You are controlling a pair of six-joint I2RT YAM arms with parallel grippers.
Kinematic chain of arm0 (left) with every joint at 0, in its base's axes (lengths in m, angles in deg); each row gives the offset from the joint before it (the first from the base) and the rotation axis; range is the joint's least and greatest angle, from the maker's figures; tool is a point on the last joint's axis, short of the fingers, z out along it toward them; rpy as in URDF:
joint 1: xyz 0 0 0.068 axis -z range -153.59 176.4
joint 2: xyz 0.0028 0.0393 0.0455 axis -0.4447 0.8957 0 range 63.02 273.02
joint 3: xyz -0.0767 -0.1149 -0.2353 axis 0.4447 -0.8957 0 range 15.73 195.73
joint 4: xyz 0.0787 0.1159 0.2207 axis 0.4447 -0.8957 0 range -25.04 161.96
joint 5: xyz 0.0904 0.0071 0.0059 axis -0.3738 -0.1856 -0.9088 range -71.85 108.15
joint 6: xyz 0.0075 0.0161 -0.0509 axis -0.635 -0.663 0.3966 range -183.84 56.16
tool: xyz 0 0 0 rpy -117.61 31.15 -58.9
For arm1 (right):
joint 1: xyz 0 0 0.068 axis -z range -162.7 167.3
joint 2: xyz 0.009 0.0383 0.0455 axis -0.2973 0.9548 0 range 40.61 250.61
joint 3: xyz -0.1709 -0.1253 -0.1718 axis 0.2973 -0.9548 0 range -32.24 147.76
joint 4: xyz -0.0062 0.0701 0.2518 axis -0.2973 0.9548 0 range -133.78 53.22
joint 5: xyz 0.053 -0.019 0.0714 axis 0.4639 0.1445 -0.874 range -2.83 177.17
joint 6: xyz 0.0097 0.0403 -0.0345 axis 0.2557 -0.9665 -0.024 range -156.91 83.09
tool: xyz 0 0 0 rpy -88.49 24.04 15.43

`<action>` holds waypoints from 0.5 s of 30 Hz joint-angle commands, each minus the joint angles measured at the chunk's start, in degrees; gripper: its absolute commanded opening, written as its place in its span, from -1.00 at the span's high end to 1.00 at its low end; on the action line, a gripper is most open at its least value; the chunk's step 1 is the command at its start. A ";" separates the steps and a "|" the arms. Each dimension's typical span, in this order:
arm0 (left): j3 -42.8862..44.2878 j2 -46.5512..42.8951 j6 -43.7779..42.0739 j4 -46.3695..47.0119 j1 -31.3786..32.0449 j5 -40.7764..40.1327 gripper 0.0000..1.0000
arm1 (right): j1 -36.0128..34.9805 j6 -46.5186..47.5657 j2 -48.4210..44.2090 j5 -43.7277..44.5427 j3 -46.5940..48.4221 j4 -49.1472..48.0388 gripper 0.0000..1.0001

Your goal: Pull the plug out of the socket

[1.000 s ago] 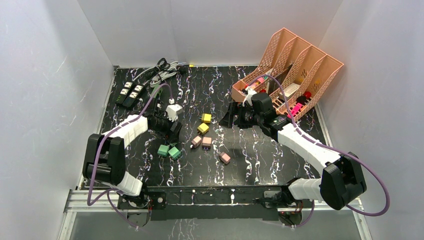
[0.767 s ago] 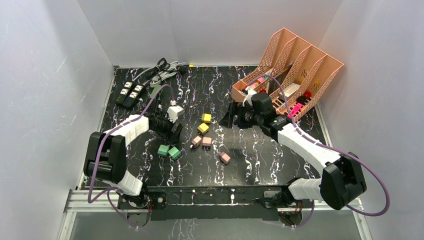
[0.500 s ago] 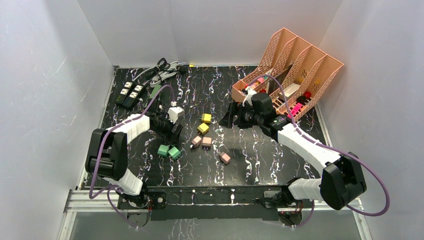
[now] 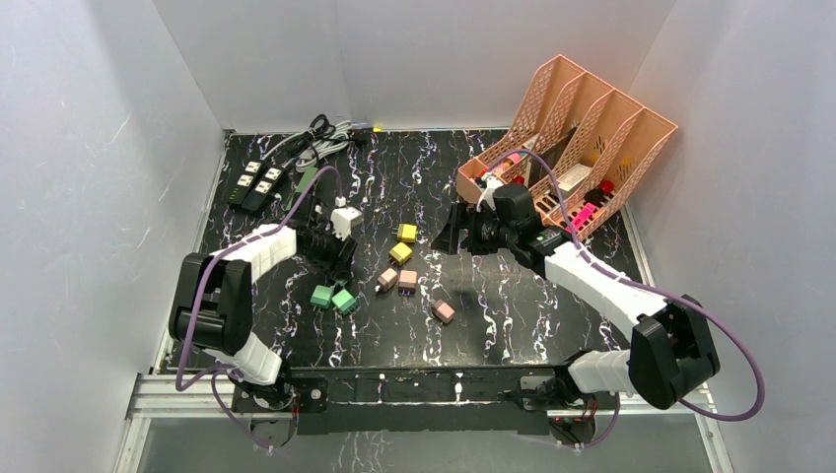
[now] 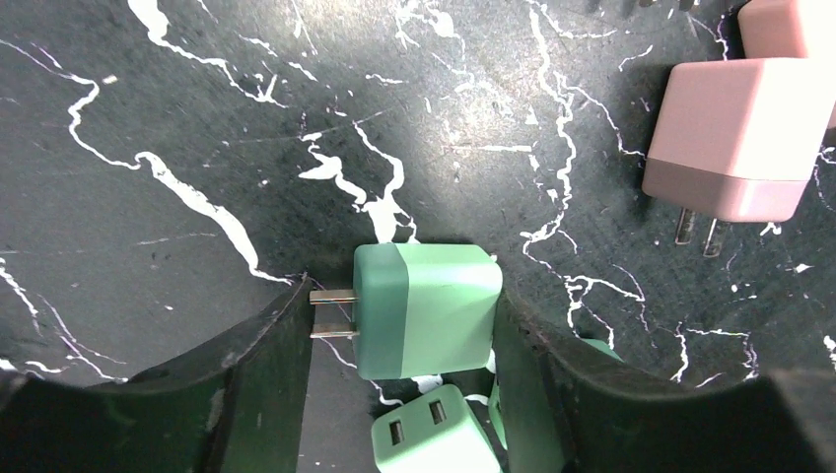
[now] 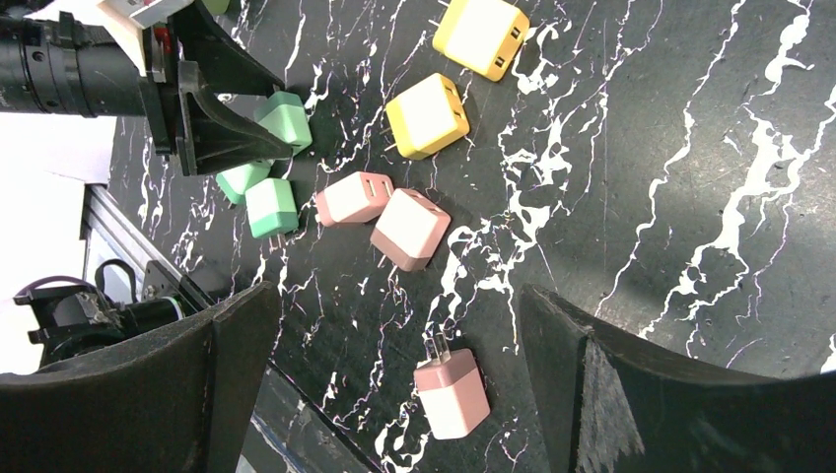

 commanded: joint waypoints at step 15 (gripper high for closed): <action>13.45 8.47 36.08 -2.99 0.18 -30.52 1.00 | 0.39 1.02 -2.20 0.87 -1.22 -1.40 -0.97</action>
